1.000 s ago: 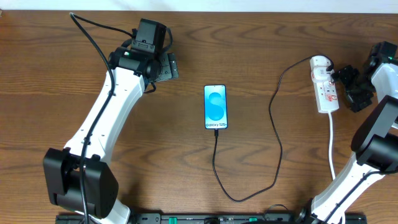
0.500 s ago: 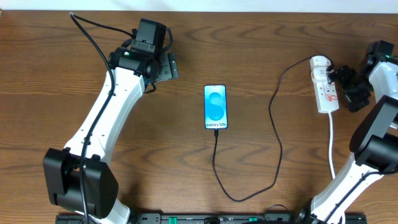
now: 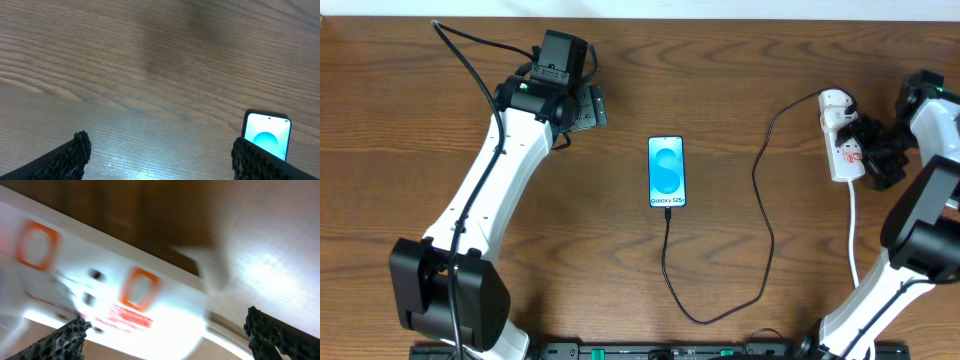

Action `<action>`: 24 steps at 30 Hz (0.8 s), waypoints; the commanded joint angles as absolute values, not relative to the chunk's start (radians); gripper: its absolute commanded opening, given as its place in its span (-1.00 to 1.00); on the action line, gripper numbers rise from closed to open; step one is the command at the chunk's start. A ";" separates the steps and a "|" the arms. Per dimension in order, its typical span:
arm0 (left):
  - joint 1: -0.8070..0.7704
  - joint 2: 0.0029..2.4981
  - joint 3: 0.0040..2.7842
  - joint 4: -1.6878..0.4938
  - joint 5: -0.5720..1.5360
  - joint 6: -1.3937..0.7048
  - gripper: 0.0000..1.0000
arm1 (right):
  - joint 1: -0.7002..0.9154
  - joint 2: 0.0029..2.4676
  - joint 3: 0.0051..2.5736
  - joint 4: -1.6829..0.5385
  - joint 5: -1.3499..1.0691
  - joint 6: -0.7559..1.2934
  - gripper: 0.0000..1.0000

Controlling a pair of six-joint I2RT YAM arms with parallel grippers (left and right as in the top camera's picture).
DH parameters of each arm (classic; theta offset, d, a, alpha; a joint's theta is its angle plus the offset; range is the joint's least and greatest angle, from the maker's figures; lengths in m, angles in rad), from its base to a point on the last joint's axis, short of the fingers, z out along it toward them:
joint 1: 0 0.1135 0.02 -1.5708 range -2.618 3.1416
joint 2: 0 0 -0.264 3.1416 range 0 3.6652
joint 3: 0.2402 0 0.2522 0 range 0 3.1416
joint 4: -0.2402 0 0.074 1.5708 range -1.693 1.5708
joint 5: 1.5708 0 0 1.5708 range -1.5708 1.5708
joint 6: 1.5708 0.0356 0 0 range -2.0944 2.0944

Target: Plug charger to phone and switch on socket

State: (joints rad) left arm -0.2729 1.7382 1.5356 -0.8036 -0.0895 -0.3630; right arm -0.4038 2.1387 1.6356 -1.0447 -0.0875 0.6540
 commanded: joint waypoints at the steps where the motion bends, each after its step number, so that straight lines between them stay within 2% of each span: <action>1: -0.272 1.745 1.536 -0.804 -0.114 -0.368 0.84 | -0.427 1.986 1.629 -1.104 0.004 0.638 0.99; 12: -0.272 1.745 1.536 -0.804 -0.114 -0.368 0.83 | -0.383 1.679 1.559 -1.239 0.025 0.586 0.99; 19: -0.272 1.745 1.536 -0.804 -0.114 -0.368 0.84 | -0.243 1.293 1.193 -1.079 0.023 0.560 0.98; 24: -0.272 1.745 1.536 -0.804 -0.114 -0.368 0.83 | -0.130 1.026 1.022 -1.064 -0.030 0.560 0.99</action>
State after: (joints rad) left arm -0.2729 1.7382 1.5356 -0.8040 -0.0940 -0.3630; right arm -0.1841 1.1557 1.0916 -1.0660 -0.0021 0.5747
